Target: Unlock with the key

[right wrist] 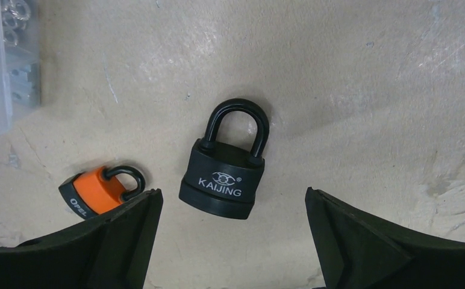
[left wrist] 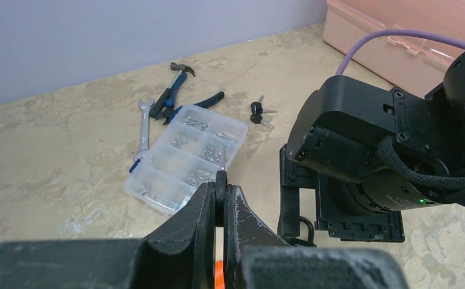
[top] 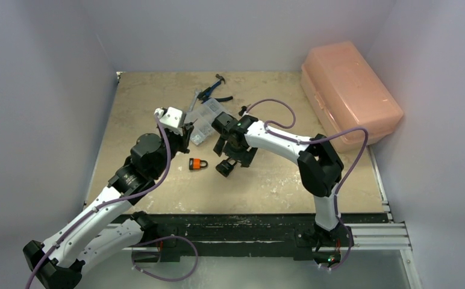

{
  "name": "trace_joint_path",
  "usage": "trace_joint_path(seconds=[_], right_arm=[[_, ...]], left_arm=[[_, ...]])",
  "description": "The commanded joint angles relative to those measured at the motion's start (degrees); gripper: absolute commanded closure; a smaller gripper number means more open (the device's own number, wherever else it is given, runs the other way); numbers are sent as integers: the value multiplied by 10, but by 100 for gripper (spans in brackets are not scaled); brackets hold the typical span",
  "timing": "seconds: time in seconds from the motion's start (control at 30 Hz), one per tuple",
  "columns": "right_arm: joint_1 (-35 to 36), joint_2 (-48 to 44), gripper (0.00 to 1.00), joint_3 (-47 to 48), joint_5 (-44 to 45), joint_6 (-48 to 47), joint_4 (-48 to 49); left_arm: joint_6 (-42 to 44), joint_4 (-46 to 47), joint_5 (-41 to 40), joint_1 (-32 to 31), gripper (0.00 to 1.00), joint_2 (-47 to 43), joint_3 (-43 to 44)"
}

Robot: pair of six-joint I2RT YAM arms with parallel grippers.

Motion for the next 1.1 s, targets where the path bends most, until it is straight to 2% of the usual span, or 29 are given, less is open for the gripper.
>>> trace_joint_path(seconds=[0.0, 0.7, 0.97, 1.07], right_arm=[[2, 10, 1, 30, 7, 30, -26], [10, 89, 2, 58, -15, 46, -7], [11, 111, 8, 67, -23, 44, -9], [11, 113, 17, 73, -22, 45, -13]], left_arm=[[-6, 5, -7, 3, 100, -7, 21], [3, 1, -2, 3, 100, -4, 20], [7, -3, -3, 4, 100, -1, 22], [8, -4, -3, 3, 100, -1, 21]])
